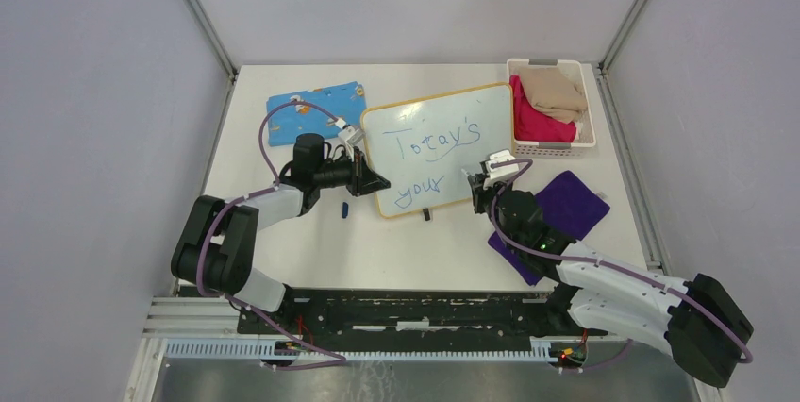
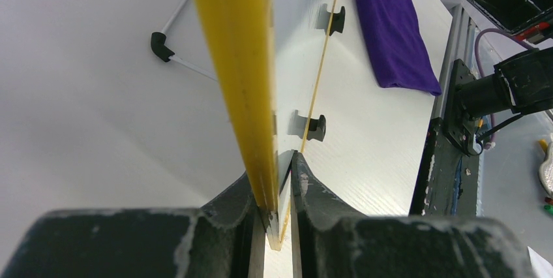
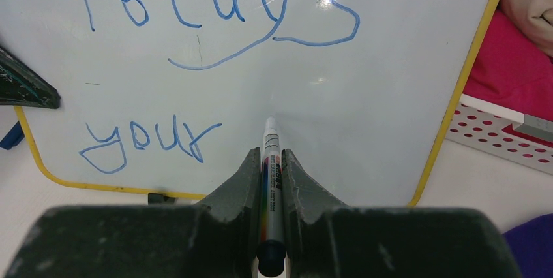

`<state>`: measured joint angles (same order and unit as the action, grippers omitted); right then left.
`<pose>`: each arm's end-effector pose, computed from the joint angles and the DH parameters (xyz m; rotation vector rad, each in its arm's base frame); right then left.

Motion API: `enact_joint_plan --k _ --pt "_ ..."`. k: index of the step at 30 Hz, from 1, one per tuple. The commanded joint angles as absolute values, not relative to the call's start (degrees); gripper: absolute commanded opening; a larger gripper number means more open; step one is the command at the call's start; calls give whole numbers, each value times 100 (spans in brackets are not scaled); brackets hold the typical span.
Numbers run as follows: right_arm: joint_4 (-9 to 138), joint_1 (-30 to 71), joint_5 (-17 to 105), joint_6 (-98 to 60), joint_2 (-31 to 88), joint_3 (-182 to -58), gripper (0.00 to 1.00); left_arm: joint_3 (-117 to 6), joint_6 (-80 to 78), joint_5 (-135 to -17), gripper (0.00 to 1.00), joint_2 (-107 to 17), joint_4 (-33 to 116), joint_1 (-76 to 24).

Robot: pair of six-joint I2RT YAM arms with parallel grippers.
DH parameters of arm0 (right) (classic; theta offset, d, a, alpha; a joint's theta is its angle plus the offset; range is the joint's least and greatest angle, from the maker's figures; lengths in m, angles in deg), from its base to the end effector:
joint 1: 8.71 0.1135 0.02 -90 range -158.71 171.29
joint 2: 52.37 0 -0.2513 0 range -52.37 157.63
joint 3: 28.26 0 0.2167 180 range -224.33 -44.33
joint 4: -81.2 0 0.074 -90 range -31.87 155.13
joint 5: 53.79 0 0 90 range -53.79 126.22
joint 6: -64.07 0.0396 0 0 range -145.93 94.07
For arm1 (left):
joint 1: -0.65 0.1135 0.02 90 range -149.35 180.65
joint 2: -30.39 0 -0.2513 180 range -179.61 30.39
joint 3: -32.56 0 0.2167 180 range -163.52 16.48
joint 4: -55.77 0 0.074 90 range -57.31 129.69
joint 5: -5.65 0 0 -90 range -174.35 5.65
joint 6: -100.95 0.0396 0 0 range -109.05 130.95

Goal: Write a sentence on the whiteboard

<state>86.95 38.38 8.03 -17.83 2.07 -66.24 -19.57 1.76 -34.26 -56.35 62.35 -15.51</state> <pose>0.1422 0.1255 0.2363 -0.2350 1.7273 0.2754 0.2526 -0.1048 0.1946 0.6775 1.9501 -1.1680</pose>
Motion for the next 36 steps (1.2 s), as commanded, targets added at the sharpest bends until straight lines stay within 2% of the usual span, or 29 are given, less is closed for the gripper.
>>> enact_joint_plan --k 1,15,36 --pt "9053 3773 659 -1845 215 -6898 0 -1917 805 -3914 20 -5847 5534 -1693" --pt "9122 3596 797 -1779 608 -6998 0 -1927 791 -3921 21 -5873 5524 -1693" --pt "8781 3588 1156 -1465 116 -6120 0 -1932 798 -3918 21 -5879 5508 -1691"
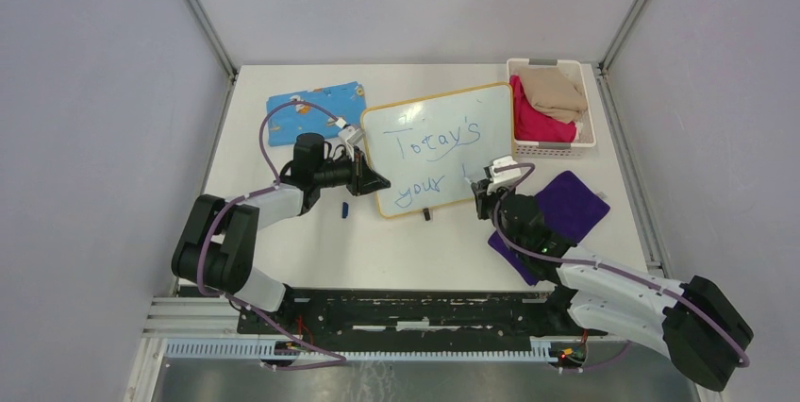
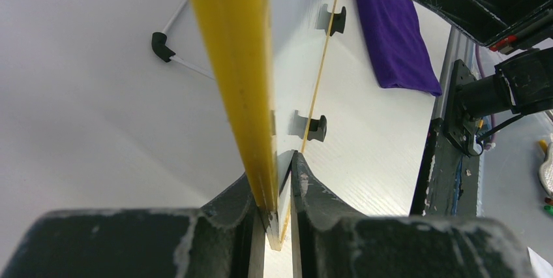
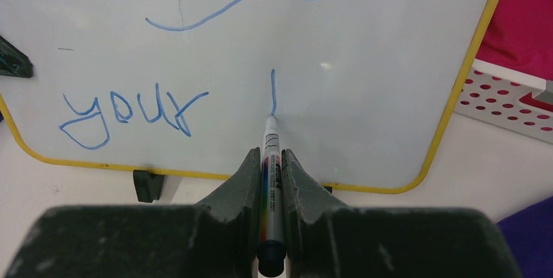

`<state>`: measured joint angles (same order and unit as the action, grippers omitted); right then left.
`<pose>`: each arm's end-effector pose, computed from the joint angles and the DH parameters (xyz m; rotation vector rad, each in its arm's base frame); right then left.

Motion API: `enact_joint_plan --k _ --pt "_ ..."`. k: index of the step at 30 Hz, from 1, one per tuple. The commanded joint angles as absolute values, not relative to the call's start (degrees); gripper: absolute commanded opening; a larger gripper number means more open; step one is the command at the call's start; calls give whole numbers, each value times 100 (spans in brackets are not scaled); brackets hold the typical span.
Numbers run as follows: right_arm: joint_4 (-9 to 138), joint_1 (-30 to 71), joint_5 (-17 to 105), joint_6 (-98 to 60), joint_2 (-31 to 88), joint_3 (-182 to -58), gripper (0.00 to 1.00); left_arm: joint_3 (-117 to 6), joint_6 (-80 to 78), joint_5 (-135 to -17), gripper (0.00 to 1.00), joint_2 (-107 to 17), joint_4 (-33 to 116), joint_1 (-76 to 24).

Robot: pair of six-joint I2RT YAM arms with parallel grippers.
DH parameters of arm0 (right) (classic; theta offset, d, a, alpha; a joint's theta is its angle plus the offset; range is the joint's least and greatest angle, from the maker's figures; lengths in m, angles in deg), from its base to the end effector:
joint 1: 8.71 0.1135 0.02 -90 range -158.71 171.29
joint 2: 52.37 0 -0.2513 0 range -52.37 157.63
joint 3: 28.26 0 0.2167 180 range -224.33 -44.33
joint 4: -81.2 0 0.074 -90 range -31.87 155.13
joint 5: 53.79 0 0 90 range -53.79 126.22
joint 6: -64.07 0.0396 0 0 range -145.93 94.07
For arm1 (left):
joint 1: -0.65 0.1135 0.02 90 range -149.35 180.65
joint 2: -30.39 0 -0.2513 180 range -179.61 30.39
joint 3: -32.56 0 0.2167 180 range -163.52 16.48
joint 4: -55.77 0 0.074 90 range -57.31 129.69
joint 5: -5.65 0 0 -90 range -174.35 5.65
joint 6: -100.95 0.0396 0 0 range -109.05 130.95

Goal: Write a sentence on the whiteboard

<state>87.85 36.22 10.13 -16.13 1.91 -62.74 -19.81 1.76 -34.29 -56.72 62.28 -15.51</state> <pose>0.1425 0.1175 0.2192 -0.2223 1.7712 0.2791 0.2538 -0.1051 0.1940 0.6761 1.9537 -1.1684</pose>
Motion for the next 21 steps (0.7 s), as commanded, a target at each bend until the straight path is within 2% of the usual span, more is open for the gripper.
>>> enact_joint_plan --k 1,7,21 --pt "8781 3591 1164 -1447 94 -6075 0 -1932 801 -3917 21 -5882 5508 -1693" --pt "8776 3592 1115 -1426 6 -5977 0 -1946 796 -3917 21 -5904 5497 -1701" --pt "8860 3591 1036 -1651 252 -6596 0 -1946 781 -3923 21 -5917 5486 -1710"
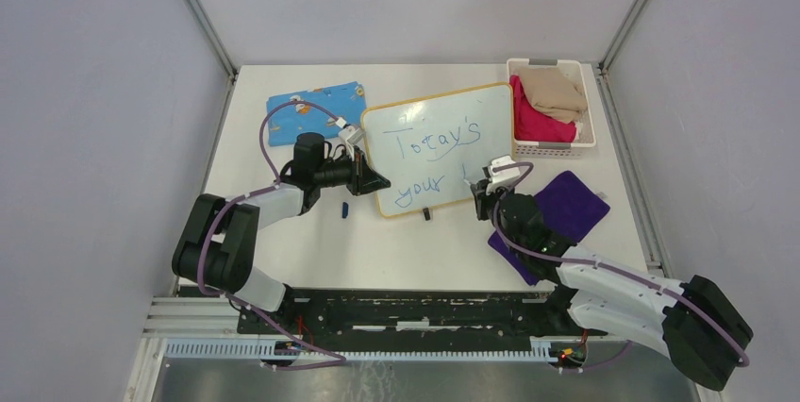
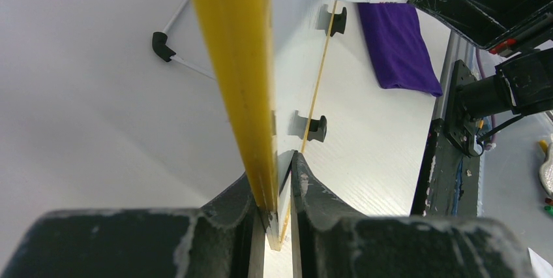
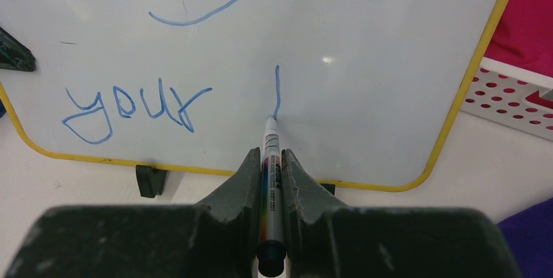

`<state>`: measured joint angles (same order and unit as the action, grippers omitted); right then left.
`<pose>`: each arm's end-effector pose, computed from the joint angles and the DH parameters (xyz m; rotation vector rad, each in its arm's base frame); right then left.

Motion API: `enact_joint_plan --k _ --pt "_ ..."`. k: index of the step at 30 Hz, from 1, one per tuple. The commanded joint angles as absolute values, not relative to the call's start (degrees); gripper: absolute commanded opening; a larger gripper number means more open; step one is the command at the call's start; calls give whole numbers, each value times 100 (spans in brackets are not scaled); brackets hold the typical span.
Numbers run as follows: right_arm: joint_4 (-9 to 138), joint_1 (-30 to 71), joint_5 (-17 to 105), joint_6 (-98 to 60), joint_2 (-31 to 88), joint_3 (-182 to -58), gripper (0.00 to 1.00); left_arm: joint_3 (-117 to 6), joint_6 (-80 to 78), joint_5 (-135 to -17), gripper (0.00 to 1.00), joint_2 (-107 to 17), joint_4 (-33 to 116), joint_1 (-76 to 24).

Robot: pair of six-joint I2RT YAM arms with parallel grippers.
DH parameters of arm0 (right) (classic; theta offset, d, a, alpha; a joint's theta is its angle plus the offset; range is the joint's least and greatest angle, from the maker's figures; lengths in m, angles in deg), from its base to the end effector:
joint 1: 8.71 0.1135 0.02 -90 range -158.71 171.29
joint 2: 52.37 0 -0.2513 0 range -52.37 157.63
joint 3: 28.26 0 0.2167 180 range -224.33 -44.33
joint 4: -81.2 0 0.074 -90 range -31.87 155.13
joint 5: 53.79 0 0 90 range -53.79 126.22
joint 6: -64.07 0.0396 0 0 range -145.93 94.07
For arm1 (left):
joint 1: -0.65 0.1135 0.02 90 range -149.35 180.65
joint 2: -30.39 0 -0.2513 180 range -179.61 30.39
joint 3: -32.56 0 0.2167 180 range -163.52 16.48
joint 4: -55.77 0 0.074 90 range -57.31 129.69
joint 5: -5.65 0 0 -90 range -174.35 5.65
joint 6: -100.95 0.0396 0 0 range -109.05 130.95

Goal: Write a sentence on the whiteboard

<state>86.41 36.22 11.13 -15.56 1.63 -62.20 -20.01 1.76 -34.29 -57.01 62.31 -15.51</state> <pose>0.1407 0.1167 0.2143 -0.2390 1.7985 0.2862 0.2547 -0.1054 0.1937 0.6758 1.9547 -1.1687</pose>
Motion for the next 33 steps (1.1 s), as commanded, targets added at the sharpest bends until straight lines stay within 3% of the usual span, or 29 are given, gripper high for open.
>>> enact_joint_plan --k 1,17,33 --pt "8868 3593 1045 -1667 272 -6625 0 -1942 780 -3921 21 -5924 5489 -1709" --pt "8866 3619 1547 -1521 315 -6343 0 -1946 779 -3951 22 -5908 5473 -1710" --pt "8473 3611 893 -1535 102 -6273 0 -1960 780 -3953 22 -5926 5450 -1718"
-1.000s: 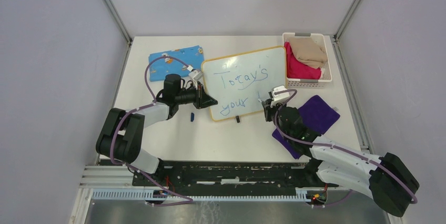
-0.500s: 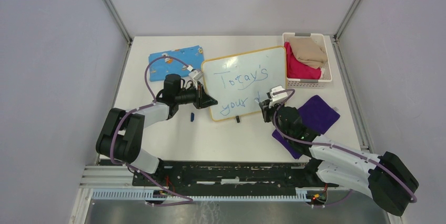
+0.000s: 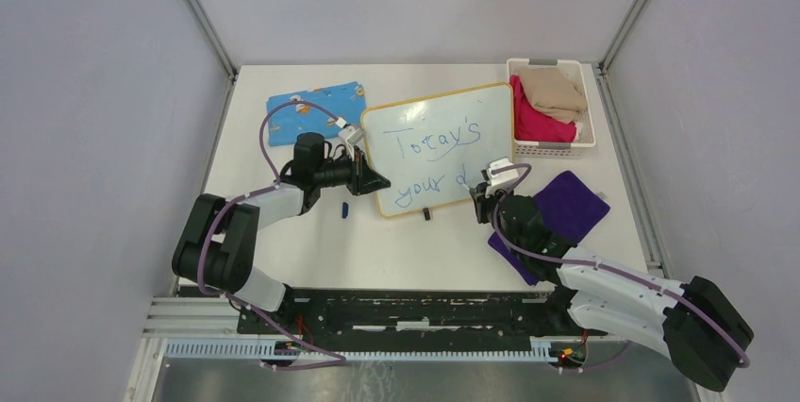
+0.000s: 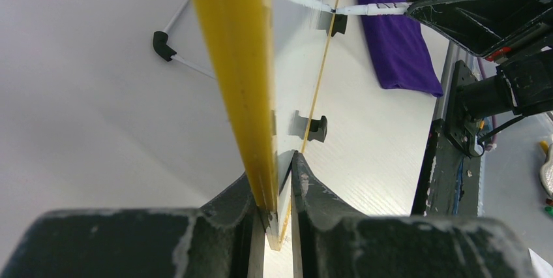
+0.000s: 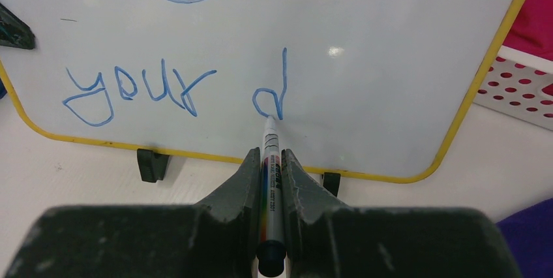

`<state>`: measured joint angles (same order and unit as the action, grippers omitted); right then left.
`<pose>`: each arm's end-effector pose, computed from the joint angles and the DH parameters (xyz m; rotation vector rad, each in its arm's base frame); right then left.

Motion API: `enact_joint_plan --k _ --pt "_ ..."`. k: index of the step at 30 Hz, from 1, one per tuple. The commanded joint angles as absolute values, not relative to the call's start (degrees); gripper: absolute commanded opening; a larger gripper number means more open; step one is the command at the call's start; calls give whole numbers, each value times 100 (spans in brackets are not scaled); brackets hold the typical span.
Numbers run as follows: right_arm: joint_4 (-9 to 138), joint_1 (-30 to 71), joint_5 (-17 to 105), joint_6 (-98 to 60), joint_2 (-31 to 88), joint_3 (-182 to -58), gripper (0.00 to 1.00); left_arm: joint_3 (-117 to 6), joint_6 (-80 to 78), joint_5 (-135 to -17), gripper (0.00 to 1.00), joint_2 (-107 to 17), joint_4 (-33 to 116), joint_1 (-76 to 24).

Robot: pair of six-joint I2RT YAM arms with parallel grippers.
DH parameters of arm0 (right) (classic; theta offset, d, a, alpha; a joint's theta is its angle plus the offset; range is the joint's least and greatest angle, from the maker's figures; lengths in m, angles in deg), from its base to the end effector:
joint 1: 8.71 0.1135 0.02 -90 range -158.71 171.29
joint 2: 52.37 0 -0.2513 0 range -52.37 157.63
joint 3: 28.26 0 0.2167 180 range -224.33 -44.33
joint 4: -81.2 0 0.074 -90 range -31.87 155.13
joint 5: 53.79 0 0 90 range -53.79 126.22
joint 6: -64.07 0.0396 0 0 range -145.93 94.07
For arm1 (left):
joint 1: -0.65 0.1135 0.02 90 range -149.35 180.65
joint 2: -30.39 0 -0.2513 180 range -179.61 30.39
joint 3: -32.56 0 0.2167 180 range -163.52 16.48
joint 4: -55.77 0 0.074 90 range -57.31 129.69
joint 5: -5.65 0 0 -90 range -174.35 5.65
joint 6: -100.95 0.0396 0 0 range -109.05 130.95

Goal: Write a sentence on the whiteboard

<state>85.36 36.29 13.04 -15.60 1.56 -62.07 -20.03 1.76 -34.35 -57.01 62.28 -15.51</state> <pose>0.1395 0.1174 0.2117 -0.2730 1.8167 0.3061 0.2548 -0.1054 0.1937 0.6751 1.9553 -1.1677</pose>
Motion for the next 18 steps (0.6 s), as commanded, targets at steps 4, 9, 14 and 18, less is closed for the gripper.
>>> enact_joint_plan --k 4,9,14,18 --pt "8437 3603 728 -1516 58 -6309 0 -1963 780 -3958 22 -5935 5438 -1719" --pt "8564 3591 830 -1543 -197 -6274 0 -1964 780 -3957 22 -5922 5437 -1717" --pt "8630 3591 943 -1594 -592 -6220 0 -1960 785 -3957 22 -5917 5437 -1725" --pt "8502 3562 830 -1663 -522 -6338 0 -1971 787 -3961 22 -5925 5429 -1728"
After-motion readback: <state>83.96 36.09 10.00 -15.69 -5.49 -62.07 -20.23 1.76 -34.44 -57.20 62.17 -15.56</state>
